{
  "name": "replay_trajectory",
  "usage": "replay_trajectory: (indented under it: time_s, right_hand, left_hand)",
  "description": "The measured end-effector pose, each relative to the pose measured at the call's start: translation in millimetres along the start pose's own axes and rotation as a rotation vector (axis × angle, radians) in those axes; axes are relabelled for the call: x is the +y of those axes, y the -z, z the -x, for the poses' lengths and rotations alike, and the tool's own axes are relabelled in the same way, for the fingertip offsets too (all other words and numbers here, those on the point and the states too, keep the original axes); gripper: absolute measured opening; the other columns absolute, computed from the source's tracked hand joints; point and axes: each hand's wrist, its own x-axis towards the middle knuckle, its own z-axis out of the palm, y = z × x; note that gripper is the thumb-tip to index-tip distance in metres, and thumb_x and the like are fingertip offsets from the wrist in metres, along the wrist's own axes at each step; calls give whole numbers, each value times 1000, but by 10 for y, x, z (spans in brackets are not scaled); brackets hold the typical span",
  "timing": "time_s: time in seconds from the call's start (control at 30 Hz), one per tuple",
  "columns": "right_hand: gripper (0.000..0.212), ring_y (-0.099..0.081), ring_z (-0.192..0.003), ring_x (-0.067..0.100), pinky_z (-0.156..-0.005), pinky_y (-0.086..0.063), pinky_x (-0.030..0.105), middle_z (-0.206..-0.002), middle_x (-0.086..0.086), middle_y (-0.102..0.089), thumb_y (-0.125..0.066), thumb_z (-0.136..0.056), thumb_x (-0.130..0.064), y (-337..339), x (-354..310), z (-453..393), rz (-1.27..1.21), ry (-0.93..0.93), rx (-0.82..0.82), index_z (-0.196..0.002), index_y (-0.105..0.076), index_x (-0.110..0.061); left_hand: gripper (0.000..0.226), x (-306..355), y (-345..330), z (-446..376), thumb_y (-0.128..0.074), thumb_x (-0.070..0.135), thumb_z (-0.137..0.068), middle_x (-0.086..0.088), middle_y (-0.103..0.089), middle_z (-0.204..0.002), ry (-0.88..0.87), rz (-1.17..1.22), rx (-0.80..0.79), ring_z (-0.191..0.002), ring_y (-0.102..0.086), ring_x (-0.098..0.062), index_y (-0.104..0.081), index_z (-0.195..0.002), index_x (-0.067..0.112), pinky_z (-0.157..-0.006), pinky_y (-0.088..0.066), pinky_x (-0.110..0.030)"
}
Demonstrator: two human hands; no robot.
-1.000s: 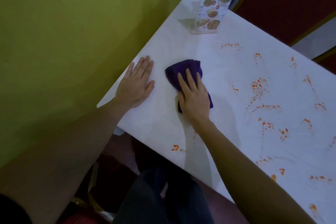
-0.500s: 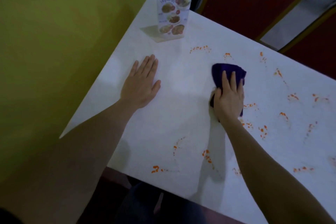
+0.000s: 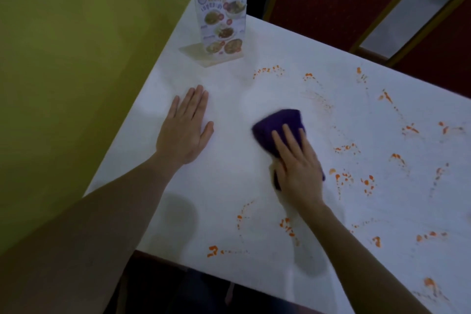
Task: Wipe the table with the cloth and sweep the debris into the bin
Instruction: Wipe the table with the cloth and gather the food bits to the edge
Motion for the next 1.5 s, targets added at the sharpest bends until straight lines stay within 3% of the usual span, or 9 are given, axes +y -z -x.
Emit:
replay_trajectory:
  time_s: [0.27,0.43,0.63,0.8,0.93,1.03,1.23,1.37,1.5]
  right_hand:
    - [54,-7,-150,33,-120,-18,49,-163,4,-14,-33,-101,-29,168,533,-1065,-3,-466,44,-154,-22,-25]
    - [56,-11,-149,34,-118,-23,47,-162,4,-19,-37,-98,-31,-3,26,-1507,-18,-298,3,-153,-26,-29]
    - [52,-23,-147,31,-112,-30,43,-158,2,-32,-44,-97,-28,-107,-256,-584,-45,27,-15,-148,-40,-24]
    - [56,-23,-146,33,-111,-32,43,-157,5,-32,-36,-95,-35,134,510,-357,18,-145,26,-149,-39,-22]
    - [55,-11,-148,37,-118,-20,49,-163,6,-16,-31,-101,-37,267,907,-921,30,-410,47,-154,-25,-22]
    - [55,-6,-149,38,-119,-16,49,-164,6,-10,-32,-102,-34,252,890,-1525,-4,-466,45,-155,-19,-23]
    - [58,-11,-148,37,-117,-21,48,-163,6,-15,-38,-98,-29,81,188,-2132,-48,-203,-35,-154,-24,-26]
    - [55,-17,-148,35,-113,-28,46,-161,5,-24,-42,-97,-27,-58,-111,-1578,-44,41,-68,-151,-33,-25]
    - [55,-19,-148,29,-113,-29,43,-160,-1,-25,-41,-96,-32,-10,79,-796,-54,86,-80,-150,-35,-28]
  left_hand:
    - [69,-7,-17,-6,-24,44,-99,-10,-18,-164,1,-2,14,-152,-17,-23,-19,-156,7,-123,-16,-46]
    - [68,-27,-32,0,-25,44,-100,-9,-17,-164,-7,-2,20,-152,-16,-22,-18,-157,8,-123,-15,-45]
    - [68,-13,-20,0,-21,45,-100,-9,-16,-165,-4,-18,-1,-152,-14,-22,-16,-157,8,-124,-12,-45]
    - [68,-3,-18,-19,-22,45,-99,-9,-17,-164,0,-19,-3,-152,-15,-23,-17,-157,8,-123,-14,-46]
    - [68,-2,-17,-20,-22,44,-100,-9,-17,-165,4,-18,0,-152,-15,-22,-17,-157,8,-123,-15,-46]
    - [68,-10,-19,-14,-21,44,-100,-8,-15,-165,2,-21,0,-152,-14,-22,-16,-157,8,-123,-15,-46]
    - [69,-17,-20,-14,-19,45,-99,-8,-14,-165,8,-20,-15,-153,-13,-21,-15,-157,8,-123,-14,-46]
    - [69,-18,-28,-9,-18,46,-100,-7,-12,-165,7,-14,-25,-153,-11,-20,-13,-157,9,-124,-12,-45]
    - [69,-9,-22,-15,-17,46,-99,-7,-11,-166,12,-8,-27,-153,-10,-20,-12,-158,9,-124,-11,-44]
